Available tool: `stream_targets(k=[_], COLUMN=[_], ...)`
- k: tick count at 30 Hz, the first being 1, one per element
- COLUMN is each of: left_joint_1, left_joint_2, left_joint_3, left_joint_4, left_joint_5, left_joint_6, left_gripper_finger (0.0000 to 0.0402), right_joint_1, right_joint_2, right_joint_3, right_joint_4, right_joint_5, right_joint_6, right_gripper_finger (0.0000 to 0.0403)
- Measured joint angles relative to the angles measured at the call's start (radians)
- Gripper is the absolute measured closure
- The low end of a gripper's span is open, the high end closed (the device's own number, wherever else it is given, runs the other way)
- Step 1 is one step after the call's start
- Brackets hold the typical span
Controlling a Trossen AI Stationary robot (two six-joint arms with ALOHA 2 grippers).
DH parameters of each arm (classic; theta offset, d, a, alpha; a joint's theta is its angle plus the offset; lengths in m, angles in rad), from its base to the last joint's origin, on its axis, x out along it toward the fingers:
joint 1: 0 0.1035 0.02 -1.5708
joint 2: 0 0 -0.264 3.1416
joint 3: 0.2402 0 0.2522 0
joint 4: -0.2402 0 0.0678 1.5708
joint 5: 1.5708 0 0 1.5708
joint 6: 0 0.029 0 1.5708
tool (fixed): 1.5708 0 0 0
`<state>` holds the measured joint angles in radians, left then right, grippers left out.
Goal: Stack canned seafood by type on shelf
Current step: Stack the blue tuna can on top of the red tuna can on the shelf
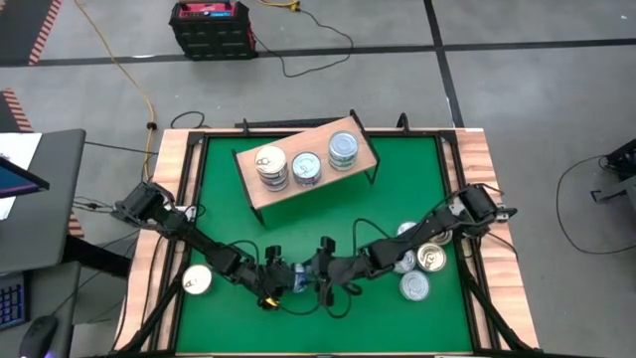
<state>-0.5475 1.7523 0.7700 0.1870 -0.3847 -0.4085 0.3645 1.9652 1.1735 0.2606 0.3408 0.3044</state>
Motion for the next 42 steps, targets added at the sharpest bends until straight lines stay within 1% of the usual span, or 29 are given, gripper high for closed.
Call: stream_targets(k=[3, 5, 10, 12, 18, 21, 23, 25, 27, 33, 42], left_joint_1=[0.001, 0.002, 0.0, 0.0, -0.006, 0.001, 0.001, -0.004, -0.01, -0.008, -0.016], left_joint_2=[0.002, 0.002, 0.001, 0.0, 0.001, 0.001, -0.001, -0.002, -0.001, -0.001, -0.005], left_joint_3=[0.013, 0.037, 0.148, 0.166, 0.165, 0.165, 0.166, 0.167, 0.167, 0.166, 0.166], left_joint_4=[-0.013, -0.065, -0.367, -0.413, -0.352, -0.346, -0.309, -0.287, -0.29, -0.347, -0.376], left_joint_5=[0.011, 0.017, 0.026, 0.032, 0.043, 0.025, 0.022, 0.063, 0.095, 0.092, 0.119], left_joint_6=[0.001, -0.003, -0.107, -0.119, -0.068, -0.037, 0.008, 0.08, 0.121, 0.082, 0.043], left_gripper_finger=[0.0221, 0.0221, 0.0221, 0.0221, 0.0221, 0.0221, 0.0221, 0.0221, 0.0221, 0.0221, 0.0221], right_joint_1=[-0.008, -0.008, -0.008, -0.008, -0.007, -0.009, -0.012, -0.018, -0.023, -0.028, -0.028], right_joint_2=[0.001, 0.001, 0.004, 0.006, 0.005, 0.005, 0.005, 0.005, 0.005, 0.005, 0.005], right_joint_3=[0.001, 0.001, -0.001, -0.002, -0.002, -0.002, -0.002, -0.002, -0.002, -0.002, -0.002], right_joint_4=[0.036, 0.031, -0.009, -0.013, 0.014, 0.019, 0.026, 0.029, 0.029, 0.018, 0.027], right_joint_5=[-0.003, -0.003, -0.003, -0.002, -0.004, 0.001, 0.008, 0.008, 0.008, 0.005, 0.012], right_joint_6=[-0.022, -0.023, -0.02, -0.02, -0.022, -0.03, -0.042, -0.044, -0.044, -0.041, -0.051], right_gripper_finger=[0.0133, 0.0133, 0.0133, 0.0133, 0.0133, 0.0133, 0.0133, 0.0133, 0.0133, 0.0133, 0.0133])
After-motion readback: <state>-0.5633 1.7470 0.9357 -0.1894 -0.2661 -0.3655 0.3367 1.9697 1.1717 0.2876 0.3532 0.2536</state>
